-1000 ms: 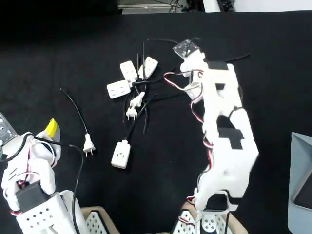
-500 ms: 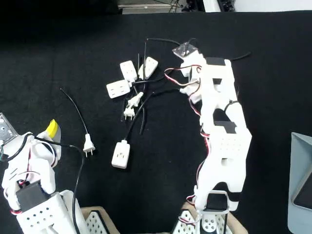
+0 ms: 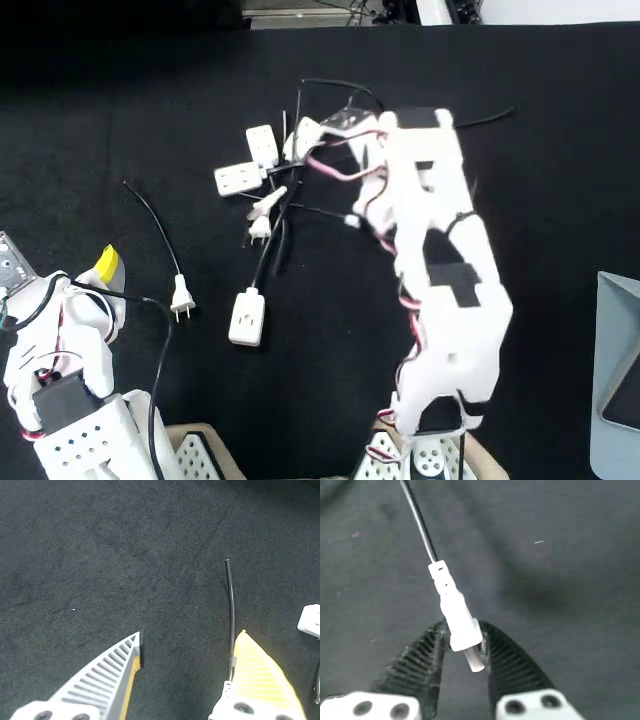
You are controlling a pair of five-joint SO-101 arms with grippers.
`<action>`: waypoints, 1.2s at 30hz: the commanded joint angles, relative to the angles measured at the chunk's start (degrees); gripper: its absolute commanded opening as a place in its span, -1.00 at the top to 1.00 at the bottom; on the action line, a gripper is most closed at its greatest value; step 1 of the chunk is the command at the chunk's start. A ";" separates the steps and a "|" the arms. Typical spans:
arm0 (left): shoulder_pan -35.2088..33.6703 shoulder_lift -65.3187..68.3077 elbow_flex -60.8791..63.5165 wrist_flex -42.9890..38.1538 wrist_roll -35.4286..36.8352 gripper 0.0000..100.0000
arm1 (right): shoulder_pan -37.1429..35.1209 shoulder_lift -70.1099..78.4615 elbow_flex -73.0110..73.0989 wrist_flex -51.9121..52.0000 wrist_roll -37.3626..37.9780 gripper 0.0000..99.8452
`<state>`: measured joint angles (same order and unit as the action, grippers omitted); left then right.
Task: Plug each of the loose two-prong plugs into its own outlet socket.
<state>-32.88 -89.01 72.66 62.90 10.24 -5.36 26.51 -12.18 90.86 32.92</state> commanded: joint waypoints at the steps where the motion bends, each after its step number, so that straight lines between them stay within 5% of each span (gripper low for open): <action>1: 0.04 -0.44 -0.75 -1.32 -0.18 0.41 | -4.84 -10.24 11.91 -5.54 -2.02 0.97; 13: 0.04 -0.44 -0.66 -1.32 -0.18 0.41 | -9.93 -27.74 39.87 -21.45 -6.07 0.54; 36: 0.04 -0.44 1.19 -4.57 -0.18 0.41 | -18.11 -30.99 40.84 -23.56 -10.37 0.53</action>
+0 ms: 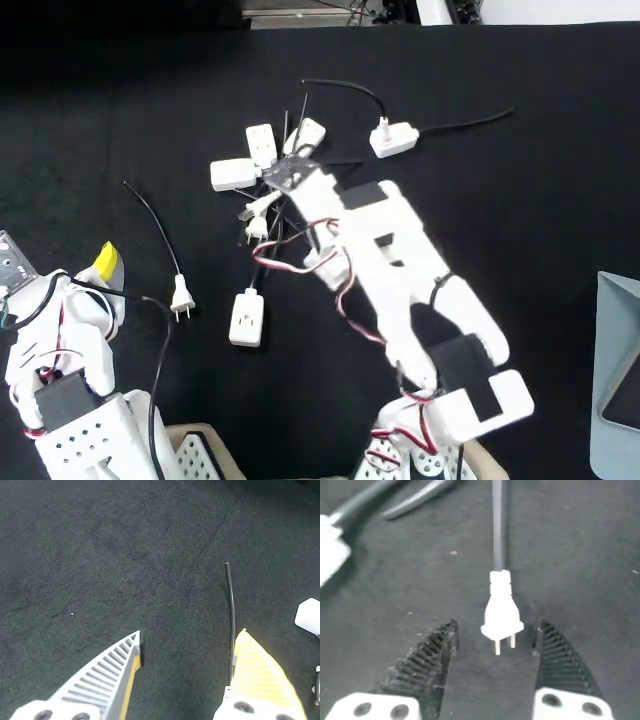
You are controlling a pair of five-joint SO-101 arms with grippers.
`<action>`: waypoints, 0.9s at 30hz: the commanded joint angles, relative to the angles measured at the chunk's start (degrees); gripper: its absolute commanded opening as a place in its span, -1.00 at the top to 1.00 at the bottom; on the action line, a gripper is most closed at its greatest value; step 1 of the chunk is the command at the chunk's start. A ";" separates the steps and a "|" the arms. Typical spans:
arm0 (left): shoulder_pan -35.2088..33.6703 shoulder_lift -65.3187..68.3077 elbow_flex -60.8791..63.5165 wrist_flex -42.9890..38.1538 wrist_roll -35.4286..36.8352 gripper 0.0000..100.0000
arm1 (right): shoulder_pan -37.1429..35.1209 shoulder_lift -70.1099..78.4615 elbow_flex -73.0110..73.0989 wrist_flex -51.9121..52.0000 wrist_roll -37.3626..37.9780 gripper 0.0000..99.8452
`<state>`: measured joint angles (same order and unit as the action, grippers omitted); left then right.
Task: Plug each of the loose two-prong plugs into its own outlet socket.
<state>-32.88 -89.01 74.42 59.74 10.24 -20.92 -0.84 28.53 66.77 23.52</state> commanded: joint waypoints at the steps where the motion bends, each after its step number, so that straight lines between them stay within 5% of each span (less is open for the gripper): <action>1: 0.04 -0.44 -0.57 -1.32 -0.18 0.41 | -2.55 -3.56 0.66 -0.53 -1.58 0.53; 11: 0.04 -0.44 -0.57 -0.97 -0.35 0.41 | 1.67 1.01 9.36 -16.53 -2.29 0.61; 19: 0.04 -0.44 -0.57 -0.97 -0.35 0.41 | 4.04 1.98 9.19 -19.87 -2.20 0.97; 27: 0.04 -0.44 -0.57 -1.05 -0.35 0.41 | 3.87 1.98 9.01 -17.49 -2.20 0.97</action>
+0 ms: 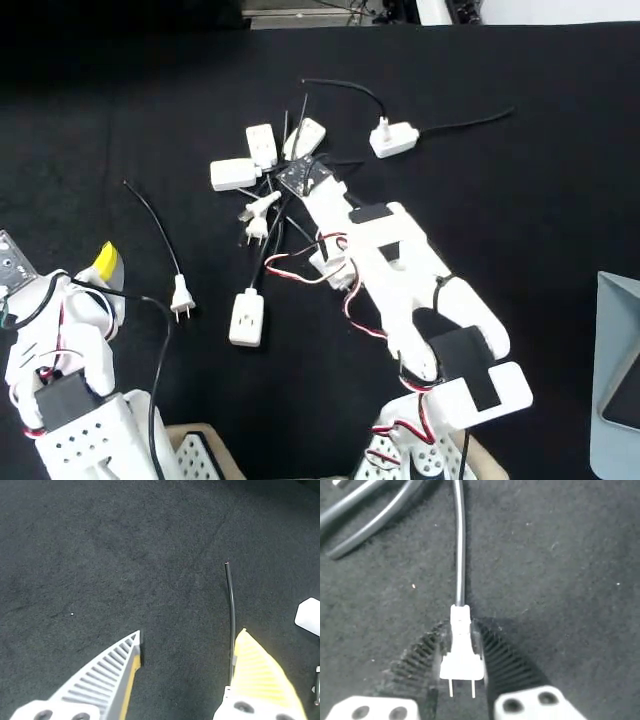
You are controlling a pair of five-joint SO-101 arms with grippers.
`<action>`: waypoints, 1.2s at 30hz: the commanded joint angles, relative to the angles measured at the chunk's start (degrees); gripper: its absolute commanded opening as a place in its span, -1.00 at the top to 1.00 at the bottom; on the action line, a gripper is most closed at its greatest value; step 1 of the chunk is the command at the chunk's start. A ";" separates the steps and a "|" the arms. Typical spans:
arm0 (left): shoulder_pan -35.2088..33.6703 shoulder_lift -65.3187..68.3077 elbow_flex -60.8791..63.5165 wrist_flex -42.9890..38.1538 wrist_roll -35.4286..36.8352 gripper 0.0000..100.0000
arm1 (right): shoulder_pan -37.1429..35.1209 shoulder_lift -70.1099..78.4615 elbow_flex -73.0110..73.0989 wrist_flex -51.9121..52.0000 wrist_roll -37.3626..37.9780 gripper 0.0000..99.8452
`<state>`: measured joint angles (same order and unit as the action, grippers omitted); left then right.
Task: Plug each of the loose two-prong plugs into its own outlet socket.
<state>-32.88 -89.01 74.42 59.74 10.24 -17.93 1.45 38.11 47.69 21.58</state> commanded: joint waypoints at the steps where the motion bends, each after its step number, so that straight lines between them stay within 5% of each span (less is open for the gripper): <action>1: 0.04 -0.44 -0.57 -1.05 -0.35 0.41 | 0.79 -0.31 -0.92 2.46 -0.35 0.94; 7: 0.04 -0.44 -0.57 -1.05 -0.35 0.41 | 0.79 -0.66 -4.88 10.55 -0.70 0.62; 20: 0.04 -0.44 -0.57 -1.23 -0.35 0.41 | -3.34 -17.10 9.19 7.47 -0.70 0.62; 36: 0.04 -0.44 -0.57 -0.97 -0.44 0.41 | -2.90 -9.36 11.74 -0.44 -0.79 0.76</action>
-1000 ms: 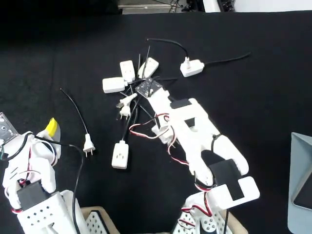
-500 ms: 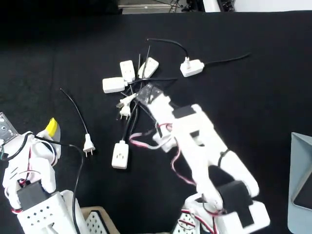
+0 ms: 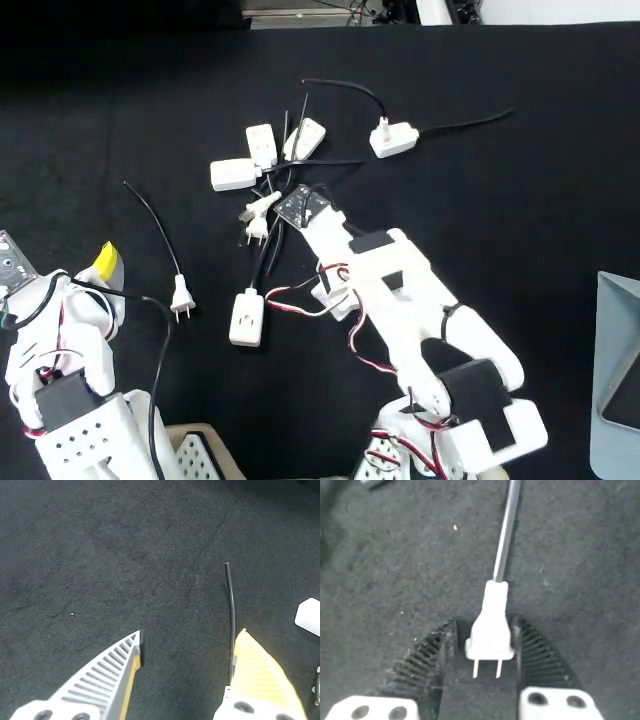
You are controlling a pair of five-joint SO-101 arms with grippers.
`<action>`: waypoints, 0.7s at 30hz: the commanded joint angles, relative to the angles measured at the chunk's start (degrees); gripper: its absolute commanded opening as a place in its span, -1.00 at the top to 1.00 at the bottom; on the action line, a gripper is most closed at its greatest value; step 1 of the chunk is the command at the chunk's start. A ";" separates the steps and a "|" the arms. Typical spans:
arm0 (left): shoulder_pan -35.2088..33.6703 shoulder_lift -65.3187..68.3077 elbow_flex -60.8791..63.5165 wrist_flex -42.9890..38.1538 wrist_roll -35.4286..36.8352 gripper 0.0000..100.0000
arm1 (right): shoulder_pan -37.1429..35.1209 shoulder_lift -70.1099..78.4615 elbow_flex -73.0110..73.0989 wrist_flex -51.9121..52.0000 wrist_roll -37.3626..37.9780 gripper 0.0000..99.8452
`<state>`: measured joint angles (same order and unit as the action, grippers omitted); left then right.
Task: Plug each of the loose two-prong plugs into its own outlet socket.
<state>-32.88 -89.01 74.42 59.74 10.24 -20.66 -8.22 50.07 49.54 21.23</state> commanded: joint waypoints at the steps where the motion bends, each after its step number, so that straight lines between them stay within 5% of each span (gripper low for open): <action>1: 0.04 -0.44 -0.57 -0.97 -0.44 0.41 | 0.26 0.13 -0.22 -2.55 -0.44 0.76; 8: 0.04 -0.44 -0.57 -1.05 -0.44 0.41 | -0.26 -5.76 -2.51 3.52 -0.44 0.55; 21: 0.04 -0.44 -0.57 -1.14 -0.44 0.41 | -5.80 -13.49 3.38 5.80 -4.40 0.55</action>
<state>-32.88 -89.01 74.42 59.74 10.24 -24.79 -21.23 52.88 58.15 19.21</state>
